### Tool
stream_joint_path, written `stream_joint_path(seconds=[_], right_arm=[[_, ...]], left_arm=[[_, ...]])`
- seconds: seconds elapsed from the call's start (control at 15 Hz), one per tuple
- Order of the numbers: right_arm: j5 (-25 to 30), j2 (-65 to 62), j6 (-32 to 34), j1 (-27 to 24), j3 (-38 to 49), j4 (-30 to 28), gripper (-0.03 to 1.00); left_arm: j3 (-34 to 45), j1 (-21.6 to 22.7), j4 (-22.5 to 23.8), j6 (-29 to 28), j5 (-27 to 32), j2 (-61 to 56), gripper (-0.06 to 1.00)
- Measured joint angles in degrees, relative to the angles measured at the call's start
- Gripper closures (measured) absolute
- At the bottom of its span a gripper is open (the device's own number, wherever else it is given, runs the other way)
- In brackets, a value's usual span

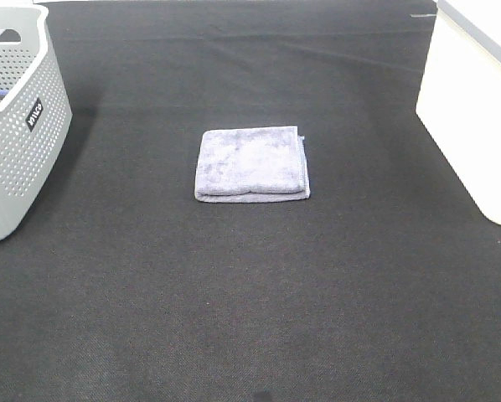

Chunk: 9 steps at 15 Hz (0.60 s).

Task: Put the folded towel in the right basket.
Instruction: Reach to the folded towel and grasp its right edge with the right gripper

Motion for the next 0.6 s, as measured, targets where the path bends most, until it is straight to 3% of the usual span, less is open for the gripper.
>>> stream_joint_path(seconds=[0.6], right_arm=[[0.00, 0.00, 0.00, 0.00, 0.00, 0.00, 0.25]], left_arm=[[0.00, 0.00, 0.00, 0.00, 0.00, 0.00, -0.02]])
